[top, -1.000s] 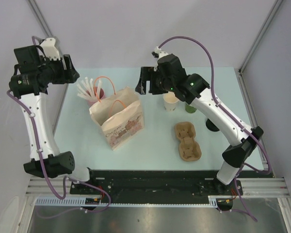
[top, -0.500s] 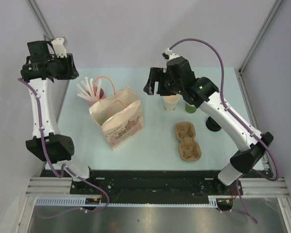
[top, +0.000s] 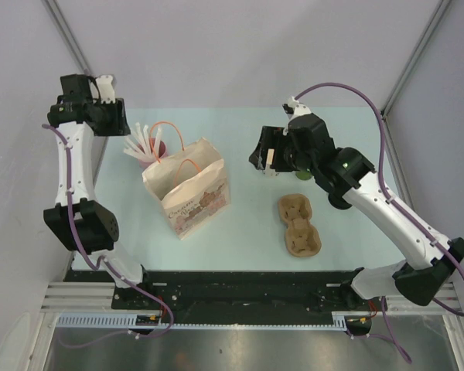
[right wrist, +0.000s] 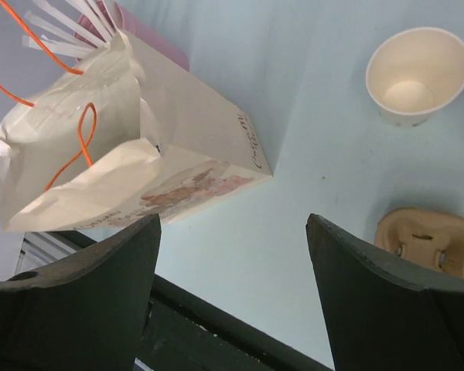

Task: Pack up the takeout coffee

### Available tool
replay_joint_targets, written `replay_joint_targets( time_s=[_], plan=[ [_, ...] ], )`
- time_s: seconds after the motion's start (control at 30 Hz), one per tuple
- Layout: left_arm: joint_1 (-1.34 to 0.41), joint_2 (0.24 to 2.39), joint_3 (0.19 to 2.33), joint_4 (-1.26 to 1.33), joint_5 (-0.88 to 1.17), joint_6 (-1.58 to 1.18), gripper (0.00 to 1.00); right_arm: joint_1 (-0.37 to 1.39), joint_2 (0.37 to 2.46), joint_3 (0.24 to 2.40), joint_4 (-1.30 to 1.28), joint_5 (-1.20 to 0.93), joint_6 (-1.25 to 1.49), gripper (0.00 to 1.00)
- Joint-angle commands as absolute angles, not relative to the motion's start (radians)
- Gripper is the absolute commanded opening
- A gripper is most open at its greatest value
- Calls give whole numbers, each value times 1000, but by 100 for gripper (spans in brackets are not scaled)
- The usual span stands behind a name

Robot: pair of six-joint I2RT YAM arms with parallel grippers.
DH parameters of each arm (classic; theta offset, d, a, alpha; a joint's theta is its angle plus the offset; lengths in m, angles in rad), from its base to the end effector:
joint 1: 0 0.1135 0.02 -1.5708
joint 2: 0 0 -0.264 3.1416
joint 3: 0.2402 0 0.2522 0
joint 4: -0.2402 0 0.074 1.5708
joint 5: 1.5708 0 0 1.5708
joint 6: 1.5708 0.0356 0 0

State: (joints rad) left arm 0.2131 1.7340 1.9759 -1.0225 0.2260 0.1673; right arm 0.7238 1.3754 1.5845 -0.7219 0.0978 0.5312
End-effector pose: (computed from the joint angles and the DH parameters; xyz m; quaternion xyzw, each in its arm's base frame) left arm 0.3570 0.0691 0.4144 0.0224 0.9178 -0.0299 0.3952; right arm 0.2205 0.1903 0.4283 -0.0583 0.8607 0.2618 0.4328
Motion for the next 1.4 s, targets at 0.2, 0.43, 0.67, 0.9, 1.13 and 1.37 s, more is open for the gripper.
replay_joint_targets(
  time_s=[0.2, 0.43, 0.67, 0.9, 1.13, 1.37],
  plan=[
    [278, 1701, 1855, -1000, 311, 146, 55, 719, 1281, 1485, -700, 141, 531, 81],
    [275, 1693, 1740, -988, 341, 152, 46, 719, 1281, 1479, -689, 140, 529, 81],
    [268, 1729, 1787, -973, 339, 155, 36, 716, 1285, 1485, -690, 135, 529, 81],
    [268, 1729, 1760, -968, 348, 176, 27, 715, 1292, 1493, -690, 137, 529, 81],
    [268, 1740, 1782, -962, 341, 186, 22, 712, 1308, 1517, -706, 126, 520, 81],
    [268, 1645, 1706, -963, 370, 215, 0, 712, 1316, 1535, -707, 126, 519, 81]
  ],
)
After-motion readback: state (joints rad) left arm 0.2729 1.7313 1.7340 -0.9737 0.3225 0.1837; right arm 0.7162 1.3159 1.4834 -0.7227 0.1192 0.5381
